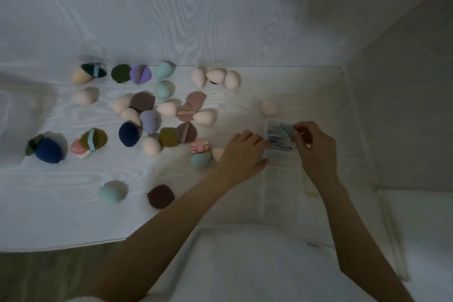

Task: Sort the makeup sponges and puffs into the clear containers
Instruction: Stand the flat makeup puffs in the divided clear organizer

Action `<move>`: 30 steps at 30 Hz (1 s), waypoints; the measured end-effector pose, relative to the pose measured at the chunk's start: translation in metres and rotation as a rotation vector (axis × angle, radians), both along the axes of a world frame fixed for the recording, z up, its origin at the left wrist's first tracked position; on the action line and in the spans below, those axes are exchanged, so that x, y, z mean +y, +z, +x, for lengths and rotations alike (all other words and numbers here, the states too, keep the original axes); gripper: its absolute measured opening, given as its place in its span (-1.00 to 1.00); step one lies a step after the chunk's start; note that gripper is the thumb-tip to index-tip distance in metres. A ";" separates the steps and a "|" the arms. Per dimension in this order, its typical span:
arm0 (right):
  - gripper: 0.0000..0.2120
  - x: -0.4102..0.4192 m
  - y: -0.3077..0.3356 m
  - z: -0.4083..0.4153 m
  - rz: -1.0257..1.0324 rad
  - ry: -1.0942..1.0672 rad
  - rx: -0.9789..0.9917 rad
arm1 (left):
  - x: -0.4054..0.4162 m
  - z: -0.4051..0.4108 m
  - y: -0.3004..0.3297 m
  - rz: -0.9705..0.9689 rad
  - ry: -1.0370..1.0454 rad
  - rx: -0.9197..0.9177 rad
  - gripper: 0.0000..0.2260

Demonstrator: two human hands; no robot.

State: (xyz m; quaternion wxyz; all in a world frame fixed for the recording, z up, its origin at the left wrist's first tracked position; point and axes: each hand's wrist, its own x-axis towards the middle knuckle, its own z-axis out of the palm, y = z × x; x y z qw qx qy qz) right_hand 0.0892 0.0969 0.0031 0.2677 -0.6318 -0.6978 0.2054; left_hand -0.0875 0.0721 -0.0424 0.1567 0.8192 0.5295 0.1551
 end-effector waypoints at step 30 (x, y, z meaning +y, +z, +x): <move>-0.90 0.018 -0.037 0.025 0.125 0.332 -0.530 | 0.008 0.039 -0.011 0.141 0.060 0.116 -0.71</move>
